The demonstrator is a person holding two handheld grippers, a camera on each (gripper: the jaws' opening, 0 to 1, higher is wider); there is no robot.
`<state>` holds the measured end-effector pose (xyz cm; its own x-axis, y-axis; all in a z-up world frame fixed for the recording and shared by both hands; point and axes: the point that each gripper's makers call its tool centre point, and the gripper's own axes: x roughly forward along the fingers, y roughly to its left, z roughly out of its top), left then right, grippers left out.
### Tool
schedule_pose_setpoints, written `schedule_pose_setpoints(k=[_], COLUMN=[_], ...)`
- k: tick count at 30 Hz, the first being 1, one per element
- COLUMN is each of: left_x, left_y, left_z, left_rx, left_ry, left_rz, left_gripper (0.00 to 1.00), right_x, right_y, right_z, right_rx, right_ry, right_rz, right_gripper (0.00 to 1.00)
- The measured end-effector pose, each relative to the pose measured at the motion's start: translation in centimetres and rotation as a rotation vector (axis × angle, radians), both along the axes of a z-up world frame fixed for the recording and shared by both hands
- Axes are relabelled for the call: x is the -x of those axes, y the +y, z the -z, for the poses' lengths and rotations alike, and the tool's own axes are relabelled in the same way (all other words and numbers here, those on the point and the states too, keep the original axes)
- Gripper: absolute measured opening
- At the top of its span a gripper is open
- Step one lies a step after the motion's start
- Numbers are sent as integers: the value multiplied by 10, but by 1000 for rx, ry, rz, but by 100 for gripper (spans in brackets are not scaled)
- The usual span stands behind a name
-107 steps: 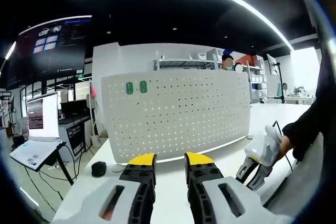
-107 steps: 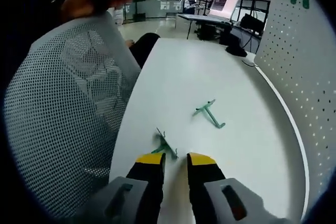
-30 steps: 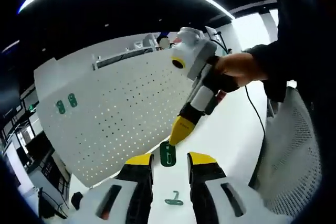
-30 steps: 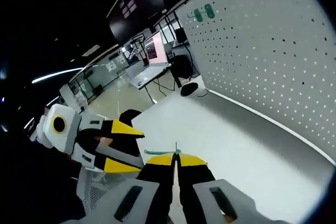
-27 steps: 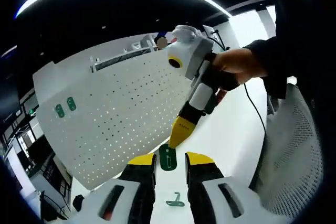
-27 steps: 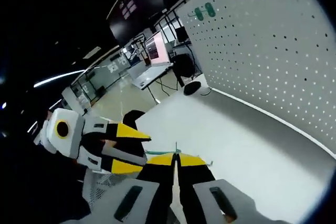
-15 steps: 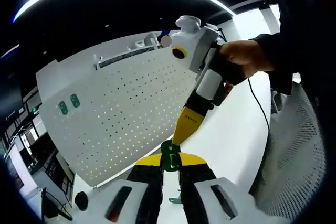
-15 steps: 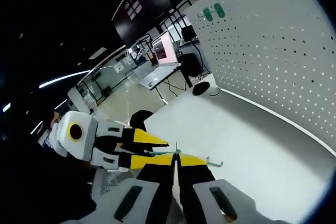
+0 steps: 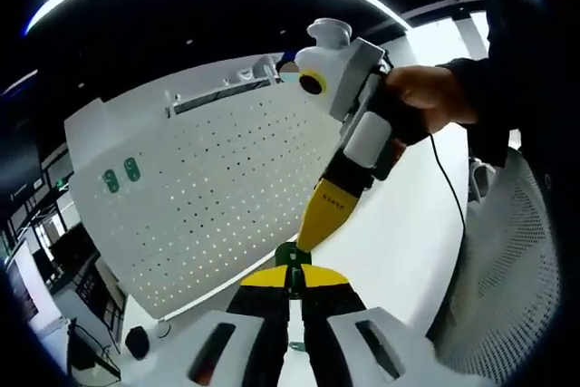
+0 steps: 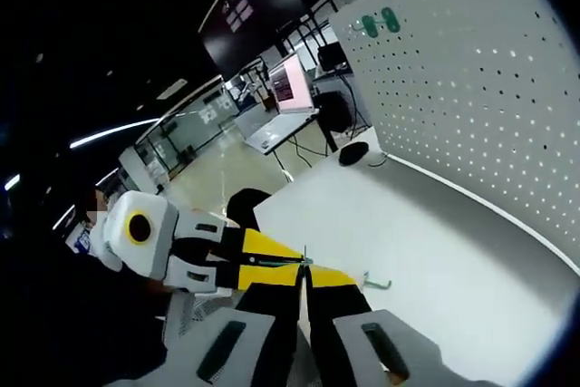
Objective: Insert the hook assembly into the mounting plate slot until the hook locks in place.
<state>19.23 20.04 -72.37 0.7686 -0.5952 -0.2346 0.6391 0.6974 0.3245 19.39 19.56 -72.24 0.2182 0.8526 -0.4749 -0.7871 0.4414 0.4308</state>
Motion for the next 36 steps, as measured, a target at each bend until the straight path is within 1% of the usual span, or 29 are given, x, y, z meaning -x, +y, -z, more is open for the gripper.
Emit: schedule_pose_setpoints(k=[1,3,6,7,9,11,14,16,17,18,19,21,23,25,28,32,36], left_x=[0,0,-1,-2,-3,-5,-8,-9,-9,-10,-11,-15,-18,-21,-24,-27,-31], left_y=[0,1,3,5,8,10,15,17,20,22,25,30,36,41,49,61,74], left_z=[0,-1,-3,-2,-3,-5,-6,-7,-10,-13,-16,-20,-27,-35,-43,-46,-51], left_rx=[9,16,41,51,61,99,132,165,187,195,205,211,230,241,253,257,255], left_ry=[7,4,14,26,29,41,58,78,87,85,87,84,77,61,55,52,41], left_rz=[-2,-7,-17,-23,-36,-50,-74,-82,-90,-93,-100,-119,-139,-159,-182,-217,-252], left_gripper=[3,3,3,3,3,3,3,3,3,3,3,3,3,3,3,3,3], right_x=[0,1,1,1,0,-3,-4,-4,-5,-7,-9,-10,-11,-14,-19,-23,-25], right_y=[0,1,3,4,4,2,-2,-4,-7,-8,-10,-12,-12,-12,-11,-9,-8], right_z=[0,-3,-6,-7,-14,-22,-25,-25,-24,-24,-24,-25,-26,-30,-33,-32,-28], right_rx=[0,-8,-18,-21,-43,-71,-83,-77,-59,-50,-40,-30,-23,-28,-13,-12,-1], right_ry=[-4,-15,-42,-58,-76,-91,-103,-123,-152,-172,-207,-246,-263,-295,-355,-399,-412], right_rz=[0,0,-7,-14,-7,10,24,32,40,47,55,64,67,75,85,92,89], right_gripper=[0,0,0,0,0,1,1,3,3,4,4,7,7,9,13,19,25])
